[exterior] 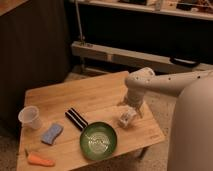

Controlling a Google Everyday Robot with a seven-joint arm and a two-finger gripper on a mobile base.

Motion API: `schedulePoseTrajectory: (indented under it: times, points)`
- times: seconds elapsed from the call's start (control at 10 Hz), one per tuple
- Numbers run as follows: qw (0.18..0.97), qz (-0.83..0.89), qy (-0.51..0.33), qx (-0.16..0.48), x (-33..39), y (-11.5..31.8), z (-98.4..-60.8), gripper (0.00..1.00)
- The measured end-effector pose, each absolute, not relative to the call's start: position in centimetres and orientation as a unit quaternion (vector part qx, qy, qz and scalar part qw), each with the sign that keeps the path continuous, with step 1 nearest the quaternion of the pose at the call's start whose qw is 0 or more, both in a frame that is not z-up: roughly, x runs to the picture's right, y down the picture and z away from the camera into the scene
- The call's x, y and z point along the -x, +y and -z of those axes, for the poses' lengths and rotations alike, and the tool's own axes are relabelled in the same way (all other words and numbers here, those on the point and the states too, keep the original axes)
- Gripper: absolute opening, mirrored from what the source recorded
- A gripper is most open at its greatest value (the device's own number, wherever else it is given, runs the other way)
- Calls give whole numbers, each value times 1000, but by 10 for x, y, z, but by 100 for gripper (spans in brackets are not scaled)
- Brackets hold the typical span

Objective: Place the bottle in the ceramic bowl

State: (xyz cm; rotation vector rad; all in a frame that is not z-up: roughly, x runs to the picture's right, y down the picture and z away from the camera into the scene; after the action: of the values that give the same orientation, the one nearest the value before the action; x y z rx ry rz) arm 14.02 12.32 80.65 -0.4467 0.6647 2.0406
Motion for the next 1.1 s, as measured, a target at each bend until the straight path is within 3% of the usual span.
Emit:
schedulePoseTrajectory:
  times: [1.0,1.1]
  points:
    - [405,-823,316,242,-146,166,-859,80]
    - [403,-823,318,241,-149,168,-861,73]
